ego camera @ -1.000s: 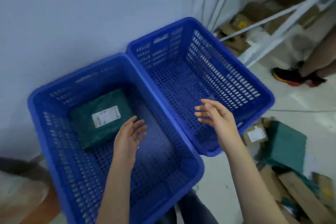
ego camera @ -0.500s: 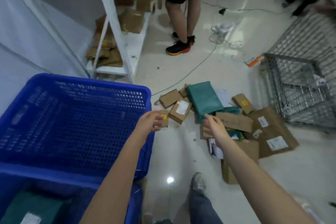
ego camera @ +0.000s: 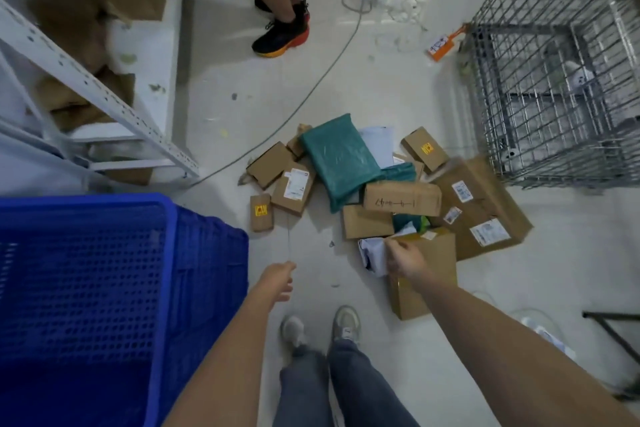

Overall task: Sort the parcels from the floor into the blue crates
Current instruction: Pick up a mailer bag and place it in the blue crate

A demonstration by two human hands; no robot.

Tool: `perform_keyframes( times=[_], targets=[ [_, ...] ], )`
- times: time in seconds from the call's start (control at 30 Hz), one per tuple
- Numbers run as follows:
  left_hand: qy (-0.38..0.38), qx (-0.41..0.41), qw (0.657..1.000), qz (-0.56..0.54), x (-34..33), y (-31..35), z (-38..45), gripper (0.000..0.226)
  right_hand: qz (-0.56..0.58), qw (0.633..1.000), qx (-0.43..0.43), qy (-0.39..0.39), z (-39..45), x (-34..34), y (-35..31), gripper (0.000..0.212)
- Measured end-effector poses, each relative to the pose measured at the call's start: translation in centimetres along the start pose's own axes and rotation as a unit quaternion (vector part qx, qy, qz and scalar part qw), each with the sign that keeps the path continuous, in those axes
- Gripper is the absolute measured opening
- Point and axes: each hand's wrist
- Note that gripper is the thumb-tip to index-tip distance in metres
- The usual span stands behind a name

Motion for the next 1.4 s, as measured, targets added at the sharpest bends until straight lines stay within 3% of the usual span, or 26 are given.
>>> perform_keyframes(
  times=[0.13,0.2,0.3,0.67,0.8,0.9,1.07,1.2,1.3,1.4],
  targets=[
    [0.008,0.011,1.0,0.021,0.4,3.7,2.5,0.018,-0.008,1.0,-0.024,0.001,3.5,0.3,-1.7,0.028],
    [0.009,0.019,0.999,0.033,1.2,6.0,4.0,0.018,-0.016,0.999,-0.035,0.003,5.2,-0.3,-2.7,0.046],
    [0.004,0.021,0.999,0.047,2.3,9.6,6.9,0.024,-0.017,0.999,-0.043,0.023,7.9,-1.4,-4.6,0.053],
    [-0.037,-0.027,0.995,0.085,4.3,23.2,18.4,0.026,0.085,0.986,-0.132,0.052,18.4,-6.3,-10.4,0.041],
    [-0.044,-0.034,0.986,0.155,2.9,24.1,23.8,0.016,0.1,0.983,-0.142,0.05,23.8,-7.6,-10.1,0.026],
    [-0.057,-0.049,0.97,0.23,1.5,23.5,27.7,0.015,0.122,0.978,-0.154,0.062,28.3,-8.4,-9.2,0.037],
    [-0.061,-0.063,0.946,0.313,-1.3,22.2,34.5,0.033,0.197,0.959,-0.198,0.041,36.1,-10.2,-7.3,0.046],
    [-0.057,-0.132,0.909,0.39,-3.7,20.8,40.2,0.039,0.248,0.948,-0.185,0.074,42.5,-12.0,-4.9,0.04],
    [-0.004,-0.166,0.909,0.381,-5.0,20.2,43.5,0.045,0.287,0.93,-0.206,0.102,46.5,-13.1,-3.1,0.06],
    [0.071,-0.23,0.881,0.408,-5.5,19.7,45.6,0.052,0.348,0.907,-0.206,0.115,49.0,-13.8,-1.6,0.078]
  ],
)
Point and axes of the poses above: each hand's wrist, its own z-axis towards the middle knuckle, its own x-axis out of the back of the hand, y = z × x, and after that the axes turned 11 degrees about z, right-handed
